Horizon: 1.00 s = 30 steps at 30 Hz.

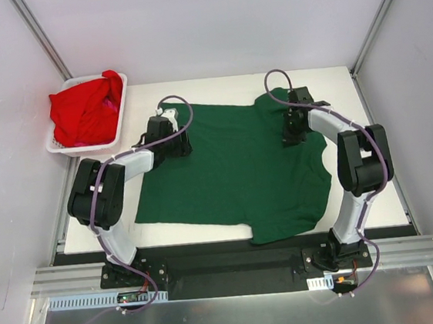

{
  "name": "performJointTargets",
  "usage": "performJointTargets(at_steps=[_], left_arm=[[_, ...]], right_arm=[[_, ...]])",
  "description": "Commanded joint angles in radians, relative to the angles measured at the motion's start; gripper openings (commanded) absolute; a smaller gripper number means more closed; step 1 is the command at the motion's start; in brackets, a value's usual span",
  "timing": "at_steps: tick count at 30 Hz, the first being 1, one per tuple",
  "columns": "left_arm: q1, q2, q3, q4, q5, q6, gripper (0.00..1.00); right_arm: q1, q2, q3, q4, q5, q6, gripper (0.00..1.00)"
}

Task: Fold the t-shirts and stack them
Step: Flatten the tshirt out

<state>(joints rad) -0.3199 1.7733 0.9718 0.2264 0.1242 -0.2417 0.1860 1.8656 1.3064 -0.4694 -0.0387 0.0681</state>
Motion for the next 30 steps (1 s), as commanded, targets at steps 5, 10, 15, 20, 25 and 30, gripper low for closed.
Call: performJointTargets(at_steps=[5,10,15,20,25,30], left_arm=[[0.033,0.031,0.085,-0.039,0.057,0.024,0.59],[0.038,0.048,0.108,-0.053,0.063,0.030,0.59],[0.044,0.066,0.131,-0.064,0.077,0.035,0.59],[0.053,0.075,0.159,-0.084,0.083,0.038,0.59],[0.062,0.075,0.180,-0.101,0.097,0.039,0.59],[0.071,0.074,0.200,-0.113,0.166,0.041,0.59]], right_arm=[[-0.042,0.082,0.117,-0.061,-0.090,-0.030,0.01],[-0.057,0.129,0.177,-0.087,-0.078,-0.042,0.01],[-0.074,0.179,0.250,-0.144,-0.076,-0.054,0.01],[-0.082,0.237,0.352,-0.215,-0.058,-0.062,0.01],[-0.091,0.268,0.405,-0.253,-0.069,-0.099,0.01],[-0.102,0.291,0.447,-0.261,-0.087,-0.100,0.01]])
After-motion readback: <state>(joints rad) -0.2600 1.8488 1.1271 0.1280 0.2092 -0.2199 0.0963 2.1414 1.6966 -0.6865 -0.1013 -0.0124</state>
